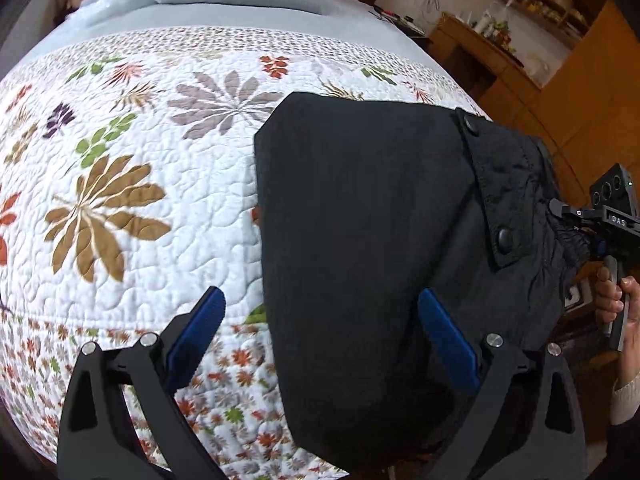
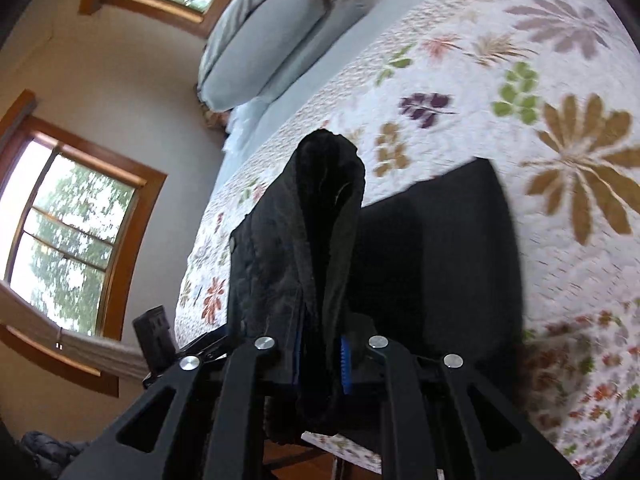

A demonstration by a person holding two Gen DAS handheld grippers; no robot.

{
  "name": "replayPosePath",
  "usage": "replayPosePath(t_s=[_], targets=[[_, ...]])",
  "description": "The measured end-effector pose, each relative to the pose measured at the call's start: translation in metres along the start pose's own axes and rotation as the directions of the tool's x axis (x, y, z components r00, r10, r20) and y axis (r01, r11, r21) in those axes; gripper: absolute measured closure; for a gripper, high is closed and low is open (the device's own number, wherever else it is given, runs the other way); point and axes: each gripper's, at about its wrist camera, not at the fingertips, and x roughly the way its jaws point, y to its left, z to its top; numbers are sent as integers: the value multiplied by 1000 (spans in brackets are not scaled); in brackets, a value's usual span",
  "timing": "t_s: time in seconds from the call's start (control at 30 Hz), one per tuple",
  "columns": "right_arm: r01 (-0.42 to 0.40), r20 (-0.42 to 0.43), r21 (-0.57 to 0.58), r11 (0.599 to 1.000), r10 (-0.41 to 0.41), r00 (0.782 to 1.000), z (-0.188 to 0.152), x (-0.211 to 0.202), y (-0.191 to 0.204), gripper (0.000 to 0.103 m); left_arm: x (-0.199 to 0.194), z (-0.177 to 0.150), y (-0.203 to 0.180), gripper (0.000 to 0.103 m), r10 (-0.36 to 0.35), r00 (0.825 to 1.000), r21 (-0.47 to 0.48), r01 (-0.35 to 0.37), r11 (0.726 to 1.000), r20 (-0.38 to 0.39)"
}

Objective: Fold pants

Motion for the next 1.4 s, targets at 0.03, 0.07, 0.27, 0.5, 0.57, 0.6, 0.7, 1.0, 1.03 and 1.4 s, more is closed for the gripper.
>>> replayPosePath(t_s=[0.03, 0.07, 0.27, 0.5, 0.57, 0.6, 0.7, 1.0, 1.03, 1.4], targets=[[5, -2, 11, 1000, -4, 1000, -1, 1, -5, 89, 2, 1, -3, 6, 7, 1000, 10, -7, 1000, -2], [7, -4, 20, 1000, -7, 1000, -2, 1, -9, 89, 6, 2, -7, 6, 17, 1000, 22, -17, 1000, -8], [1, -4, 70, 998, 0, 1000, -7, 7, -33, 89, 16, 5, -10, 4, 29, 999, 18, -28, 999, -27], [18, -15, 97, 995, -16, 1000, -12, 11, -46, 83, 21, 4, -5, 3, 16, 999, 6, -15, 1000, -29], [27, -15, 95, 995, -26, 1000, -13, 8, -46, 77, 17, 4, -2, 3, 19, 1000, 3, -19, 1000, -22], [46, -7, 80, 996, -46, 999, -14, 3, -42, 72, 10, 5, 0, 4, 32, 999, 4, -32, 999, -1], [119, 48, 5, 993, -119, 992, -14, -18, -24, 65, -16, 15, 1, 4, 11, 995, 14, -13, 1000, 94], [92, 70, -88, 992, -86, 994, -14, -29, 14, 64, 1, 31, -24, 4, -62, 994, 51, 58, 997, 94], [90, 62, -98, 991, -85, 995, -15, -25, 16, 64, 6, 30, -24, 4, -43, 996, 51, 39, 998, 83], [145, 3, -109, 983, -145, 989, -29, 5, 3, 67, 34, 23, -6, 3, 28, 999, 20, -28, 999, 17]])
